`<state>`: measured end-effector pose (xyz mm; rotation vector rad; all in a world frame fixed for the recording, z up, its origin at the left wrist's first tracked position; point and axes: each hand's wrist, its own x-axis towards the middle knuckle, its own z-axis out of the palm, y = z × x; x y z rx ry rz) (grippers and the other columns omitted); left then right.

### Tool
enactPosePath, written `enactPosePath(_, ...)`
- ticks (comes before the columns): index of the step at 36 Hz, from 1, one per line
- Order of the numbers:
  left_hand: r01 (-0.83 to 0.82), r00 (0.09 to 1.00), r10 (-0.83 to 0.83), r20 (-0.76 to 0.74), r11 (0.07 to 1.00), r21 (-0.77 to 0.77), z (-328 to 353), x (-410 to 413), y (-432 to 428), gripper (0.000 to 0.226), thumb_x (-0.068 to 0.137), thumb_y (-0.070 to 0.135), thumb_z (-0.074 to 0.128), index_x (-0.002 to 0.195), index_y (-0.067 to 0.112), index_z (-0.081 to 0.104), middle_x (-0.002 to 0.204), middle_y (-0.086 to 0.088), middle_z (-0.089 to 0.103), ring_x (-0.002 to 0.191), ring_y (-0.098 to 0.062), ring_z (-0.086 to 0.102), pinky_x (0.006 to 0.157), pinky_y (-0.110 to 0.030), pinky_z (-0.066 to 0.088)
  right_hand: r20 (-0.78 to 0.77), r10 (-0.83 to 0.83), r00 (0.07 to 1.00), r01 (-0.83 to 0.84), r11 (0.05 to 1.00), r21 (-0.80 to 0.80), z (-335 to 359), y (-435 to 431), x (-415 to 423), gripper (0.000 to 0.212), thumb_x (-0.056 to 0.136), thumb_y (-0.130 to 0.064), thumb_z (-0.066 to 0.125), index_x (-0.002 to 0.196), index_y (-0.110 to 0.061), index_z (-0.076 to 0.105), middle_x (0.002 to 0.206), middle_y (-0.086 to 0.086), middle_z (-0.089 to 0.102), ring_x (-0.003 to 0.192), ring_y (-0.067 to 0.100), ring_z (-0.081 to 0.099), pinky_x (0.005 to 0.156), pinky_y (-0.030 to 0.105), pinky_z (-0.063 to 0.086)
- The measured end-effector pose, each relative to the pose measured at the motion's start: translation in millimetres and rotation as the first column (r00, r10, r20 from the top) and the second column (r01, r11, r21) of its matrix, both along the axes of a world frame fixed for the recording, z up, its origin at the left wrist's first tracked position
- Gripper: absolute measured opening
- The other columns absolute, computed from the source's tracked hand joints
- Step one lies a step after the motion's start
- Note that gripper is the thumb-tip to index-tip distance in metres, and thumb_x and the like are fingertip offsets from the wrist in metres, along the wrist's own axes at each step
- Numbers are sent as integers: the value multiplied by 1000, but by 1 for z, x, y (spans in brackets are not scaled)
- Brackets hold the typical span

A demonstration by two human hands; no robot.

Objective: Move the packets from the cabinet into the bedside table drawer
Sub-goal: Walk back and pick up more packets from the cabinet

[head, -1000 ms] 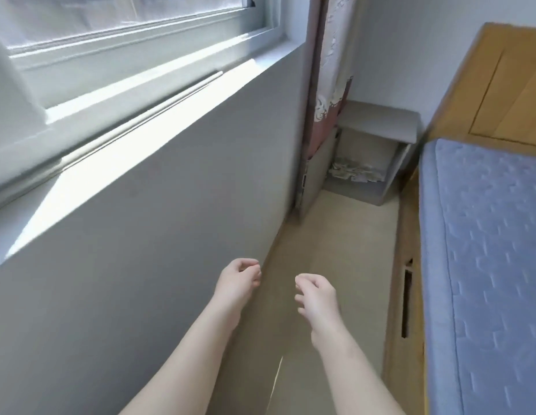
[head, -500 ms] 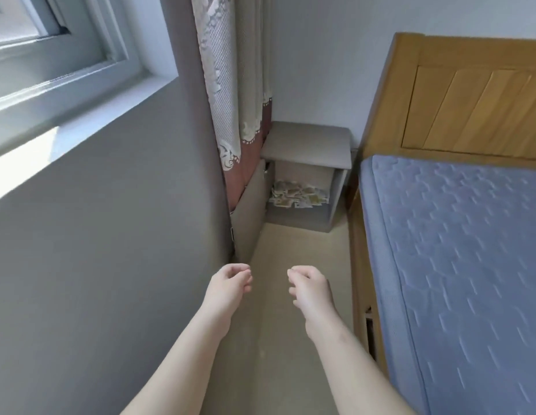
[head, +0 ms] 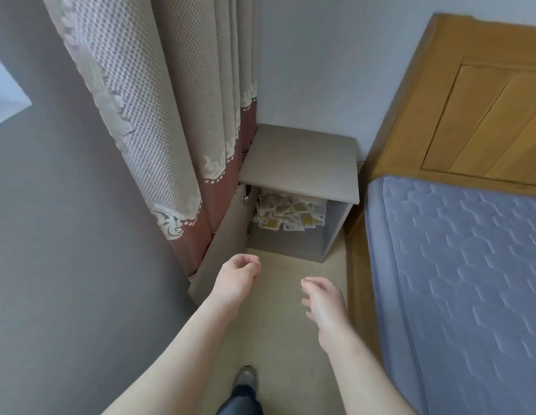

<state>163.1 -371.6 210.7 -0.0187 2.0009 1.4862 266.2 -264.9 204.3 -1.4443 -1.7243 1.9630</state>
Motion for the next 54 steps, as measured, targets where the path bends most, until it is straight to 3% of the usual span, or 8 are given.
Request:
enactPosePath(10, 49, 999, -47, 19, 993, -105, -43, -116, 119, 11, 92, 14, 51, 86, 21, 58, 67, 4, 53, 60, -10, 45, 57, -23, 35, 73, 14, 997, -9, 998, -65, -41, 112, -103, 10, 94, -16, 53, 103, -16, 56, 95, -3, 57, 100, 21, 55, 87, 33, 45)
enactPosePath(18, -147, 986, 157, 60, 978, -148, -134, -198, 200, 9, 94, 18, 52, 99, 22, 58, 87, -2, 61, 80, -18, 54, 76, -28, 40, 164, 188, 968, -178, 981, -71, -133, 214, -189, 7, 92, -15, 51, 98, -17, 56, 92, 0, 57, 95, 22, 57, 83, 33, 43)
enactPosePath(26, 18, 997, 1, 73, 964, -267, -294, -266, 262, 22, 90, 2, 52, 79, 20, 54, 93, -9, 64, 89, -26, 60, 66, -24, 41, 270, 293, 917, -299, 954, -18, -283, 280, -266, 5, 87, -11, 57, 90, -15, 56, 88, 5, 60, 88, 23, 56, 79, 28, 40)
enactPosePath(33, 165, 976, -207, -67, 905, -392, -437, -325, 297, 26, 92, 14, 52, 112, 2, 63, 121, -8, 62, 115, -22, 56, 74, -10, 34, 344, 424, 838, -499, 850, 168, -433, 303, -334, 17, 86, -3, 52, 73, -14, 55, 78, 1, 54, 82, 22, 49, 63, 25, 30)
enactPosePath(37, 205, 954, -275, -117, 889, -410, -513, -358, 309, 34, 89, 26, 48, 114, 7, 60, 120, -6, 61, 114, -23, 56, 89, -23, 41, 489, 521, 700, -674, 709, 210, -521, 317, -369, 21, 95, -14, 48, 110, -6, 60, 116, 10, 60, 113, 23, 54, 79, 18, 36)
enactPosePath(40, 180, 950, -260, -175, 909, -377, -566, -386, 318, 22, 91, 13, 52, 110, 6, 60, 116, -14, 63, 108, -28, 59, 91, -29, 45, 425, 502, 754, -626, 744, 233, -574, 331, -392, 9, 93, -7, 51, 93, -9, 59, 88, 4, 59, 111, 28, 57, 61, 13, 37)
enactPosePath(49, 248, 889, -393, -236, 846, -473, -634, -398, 308, 35, 92, 12, 50, 126, 16, 55, 129, -3, 57, 116, -20, 56, 95, -25, 43, 518, 486, 704, -690, 639, 339, -631, 368, -408, 24, 93, -10, 49, 116, -7, 57, 119, 12, 60, 110, 26, 56, 73, 23, 36)
enactPosePath(54, 291, 763, -544, -350, 772, -565, -651, -405, 309, 43, 90, 13, 49, 133, 20, 48, 141, -1, 41, 128, -16, 43, 102, -21, 34, 586, 437, 682, -717, 553, 423, -653, 382, -414, 1, 91, -18, 51, 91, -19, 51, 110, 11, 61, 96, 26, 59, 68, 22, 36)
